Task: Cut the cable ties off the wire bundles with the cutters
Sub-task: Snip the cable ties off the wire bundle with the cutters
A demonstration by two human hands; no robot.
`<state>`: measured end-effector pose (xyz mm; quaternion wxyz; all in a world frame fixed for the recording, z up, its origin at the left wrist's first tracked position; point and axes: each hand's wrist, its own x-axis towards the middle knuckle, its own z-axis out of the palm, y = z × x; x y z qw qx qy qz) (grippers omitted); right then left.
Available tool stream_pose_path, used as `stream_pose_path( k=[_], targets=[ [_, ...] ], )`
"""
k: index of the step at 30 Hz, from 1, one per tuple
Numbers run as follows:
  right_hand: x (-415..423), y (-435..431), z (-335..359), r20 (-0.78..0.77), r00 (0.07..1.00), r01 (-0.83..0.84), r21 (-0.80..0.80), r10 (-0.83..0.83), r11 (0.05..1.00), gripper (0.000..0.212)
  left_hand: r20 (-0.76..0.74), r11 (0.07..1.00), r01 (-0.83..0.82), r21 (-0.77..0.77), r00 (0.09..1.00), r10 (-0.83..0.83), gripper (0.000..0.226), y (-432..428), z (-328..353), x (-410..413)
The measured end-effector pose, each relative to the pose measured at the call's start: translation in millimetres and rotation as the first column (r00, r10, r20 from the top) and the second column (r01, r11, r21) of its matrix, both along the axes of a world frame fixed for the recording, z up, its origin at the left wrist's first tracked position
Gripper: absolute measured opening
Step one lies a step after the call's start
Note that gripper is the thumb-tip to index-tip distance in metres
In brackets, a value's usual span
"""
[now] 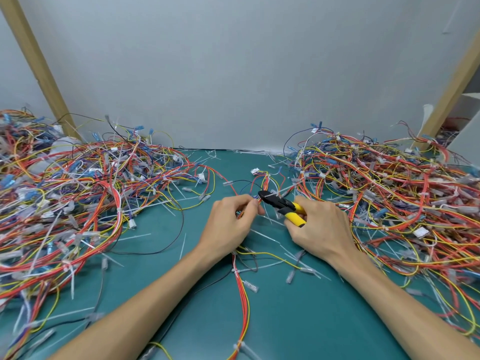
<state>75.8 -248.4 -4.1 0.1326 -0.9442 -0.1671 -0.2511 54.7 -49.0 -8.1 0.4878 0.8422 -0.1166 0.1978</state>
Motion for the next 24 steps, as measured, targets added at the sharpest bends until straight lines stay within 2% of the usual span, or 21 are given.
stream_pose_path(
  k=[6, 10, 14, 17, 20, 22, 24],
  targets=[
    [-1.2, -0.3, 0.8, -0.013, 1.0, -0.005, -0.007, 0.005, 1.0, 0.033, -0.052, 0.999, 0.011, -0.037, 0.999, -0.013, 0.03, 0.3, 1.0, -2.1],
    [-1.7, 0.2, 2.3, -0.019, 1.0, 0.025, 0.001, -0.025, 1.0, 0.033, -0.174, 0.968, 0.142, -0.206, 0.968, -0.179, 0.029, 1.2, 5.5, -2.7],
    [-2.0, -0.5, 3.7, -0.031, 0.998, 0.055, 0.04, -0.053, 0.998, 0.031, -0.216, 0.926, 0.203, -0.318, 0.936, -0.28, 0.031, 2.3, 9.7, -2.6],
    [-2.0, -1.6, 4.2, -0.021, 0.996, 0.087, 0.077, -0.085, 0.993, 0.028, -0.248, 0.881, 0.28, -0.382, 0.887, -0.39, 0.022, 10.0, 12.0, -0.6],
    [-1.4, -2.7, 4.5, -0.022, 0.994, 0.104, 0.107, -0.102, 0.989, 0.027, -0.306, 0.884, 0.369, -0.288, 0.839, -0.45, 0.038, 15.7, 13.5, 0.2],
    [-1.3, -3.0, 4.3, -0.033, 0.993, 0.115, 0.11, -0.112, 0.987, 0.028, -0.328, 0.892, 0.404, -0.202, 0.83, -0.45, 0.034, 13.7, 12.3, -1.4],
    [-1.6, -2.8, 4.1, -0.038, 0.993, 0.119, 0.11, -0.115, 0.987, 0.028, -0.338, 0.899, 0.392, -0.196, 0.833, -0.437, 0.032, 11.5, 11.0, -2.9]
  ],
)
